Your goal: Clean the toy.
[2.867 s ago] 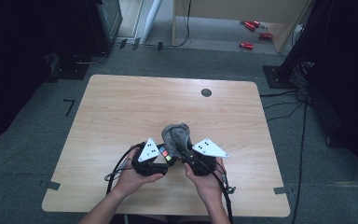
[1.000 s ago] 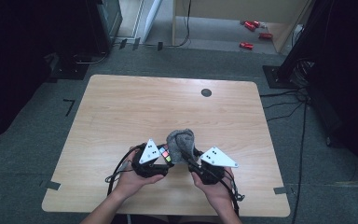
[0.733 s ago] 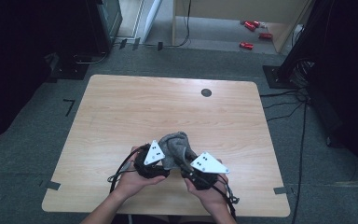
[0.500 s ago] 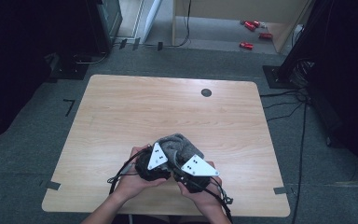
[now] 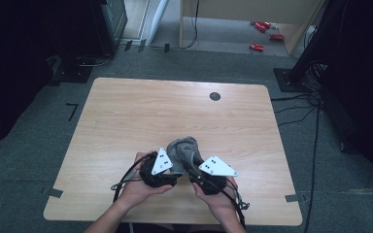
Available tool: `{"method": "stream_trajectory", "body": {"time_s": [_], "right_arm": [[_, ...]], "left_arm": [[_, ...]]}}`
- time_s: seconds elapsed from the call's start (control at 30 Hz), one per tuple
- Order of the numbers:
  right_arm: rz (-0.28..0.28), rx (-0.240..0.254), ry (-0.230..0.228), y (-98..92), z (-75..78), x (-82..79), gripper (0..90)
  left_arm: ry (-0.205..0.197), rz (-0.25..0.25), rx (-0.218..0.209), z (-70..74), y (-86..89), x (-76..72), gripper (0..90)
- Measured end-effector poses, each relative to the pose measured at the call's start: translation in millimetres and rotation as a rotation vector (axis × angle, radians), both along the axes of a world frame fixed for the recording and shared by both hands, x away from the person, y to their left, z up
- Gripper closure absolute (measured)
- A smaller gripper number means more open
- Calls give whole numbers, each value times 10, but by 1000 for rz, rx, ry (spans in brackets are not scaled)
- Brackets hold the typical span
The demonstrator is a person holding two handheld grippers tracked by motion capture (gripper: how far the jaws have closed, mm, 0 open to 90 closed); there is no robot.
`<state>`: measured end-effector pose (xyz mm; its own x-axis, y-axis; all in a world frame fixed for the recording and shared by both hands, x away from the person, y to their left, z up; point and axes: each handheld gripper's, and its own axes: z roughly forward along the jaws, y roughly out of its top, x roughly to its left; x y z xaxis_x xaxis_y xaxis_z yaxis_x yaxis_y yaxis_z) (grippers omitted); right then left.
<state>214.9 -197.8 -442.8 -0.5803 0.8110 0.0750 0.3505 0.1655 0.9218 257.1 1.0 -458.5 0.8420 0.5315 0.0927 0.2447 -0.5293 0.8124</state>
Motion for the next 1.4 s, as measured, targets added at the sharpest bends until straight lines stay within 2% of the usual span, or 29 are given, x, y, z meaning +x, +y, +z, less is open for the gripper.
{"method": "stream_trajectory", "body": {"time_s": [0.07,0.2,0.27,0.3,0.43,0.47,0.53,0.67,0.73,0.87,0.97,1.1,1.17,1.23,1.33,1.4], "right_arm": [[-7,14,11,-19,1,4,700],[47,-20,-14,146,32,-76,700],[53,-45,-28,195,32,-88,701],[50,-42,-27,181,28,-73,702],[-42,-37,-14,29,16,-3,704],[-44,-25,-8,8,17,2,704],[-29,-31,-15,37,27,-21,702],[40,-49,-35,171,46,-74,700],[39,-51,-42,161,47,-66,701],[-25,-16,-14,-6,42,-3,704],[-38,-3,-5,-37,51,-4,704],[42,-12,-32,137,71,-74,701],[52,-26,-34,170,53,-73,702],[36,2,-22,104,40,-41,704],[-33,7,-10,-41,52,7,705],[-36,17,-10,-69,62,2,705]], "left_arm": [[10,2,-12,-2,5,14,347],[30,5,-41,-5,15,25,347],[25,6,-37,-7,21,25,347],[24,7,-35,-7,23,26,347],[26,7,-37,-12,29,28,347],[28,5,-40,-13,27,27,347],[28,1,-48,-15,14,17,347],[21,-4,-51,-16,10,6,347],[20,1,-55,-9,26,16,347],[29,13,-70,-3,64,42,347],[40,10,-83,-1,63,47,346],[33,-1,-65,-10,21,18,347],[26,0,-59,-5,22,12,347],[25,2,-59,2,35,14,347],[33,6,-80,11,62,32,347],[43,7,-92,12,64,42,347]]}}
